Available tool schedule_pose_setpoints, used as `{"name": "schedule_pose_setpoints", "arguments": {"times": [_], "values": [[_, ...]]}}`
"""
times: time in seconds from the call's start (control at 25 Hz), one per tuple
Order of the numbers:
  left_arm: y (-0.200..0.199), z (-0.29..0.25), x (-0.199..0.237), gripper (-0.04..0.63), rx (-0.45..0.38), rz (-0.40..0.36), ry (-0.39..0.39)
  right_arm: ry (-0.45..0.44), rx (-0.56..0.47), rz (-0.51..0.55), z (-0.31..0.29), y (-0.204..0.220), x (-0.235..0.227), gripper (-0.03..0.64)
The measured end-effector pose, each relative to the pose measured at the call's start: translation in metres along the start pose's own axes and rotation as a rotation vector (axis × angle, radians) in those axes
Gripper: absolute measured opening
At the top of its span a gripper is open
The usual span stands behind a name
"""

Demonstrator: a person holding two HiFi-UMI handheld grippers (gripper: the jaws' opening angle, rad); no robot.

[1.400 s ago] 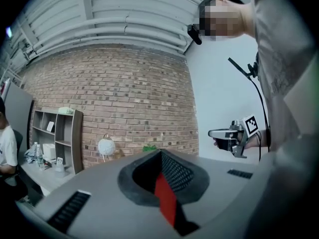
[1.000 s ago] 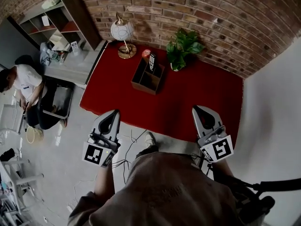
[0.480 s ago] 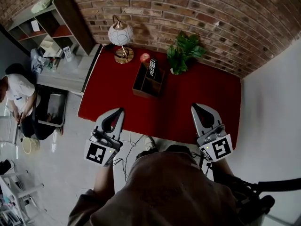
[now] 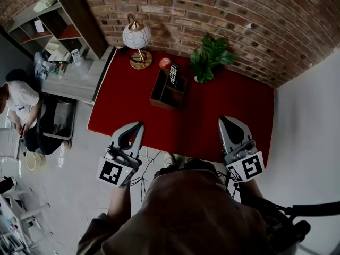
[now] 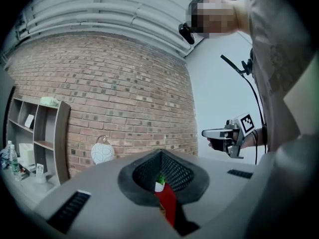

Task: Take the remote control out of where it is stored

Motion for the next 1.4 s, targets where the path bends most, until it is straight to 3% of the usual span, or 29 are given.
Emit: {"name": "schedule_pose_setpoints", "arguments": {"times": [1.0, 1.4], "values": [[-0.038, -0.028, -0.031, -0.002, 0.000, -0.050, -0.070, -0.099, -0.118, -0.052, -0.007, -0.020, -0.048, 0.014], [-0.031, -0.041, -0.042, -0.002, 0.009, -0.044, -0.075, -0.107, -0.091, -0.058, 0.000, -0.009, -0.061, 0.014]]}}
Point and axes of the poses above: the fingertips, and each gripper's own axes: z backward along the fingers, x to its left, y out of its underside, the point moved 1 cm from there along z, backward along the fingers, and after that the axes turned 7 degrees about -y, right-handed, at the moved point
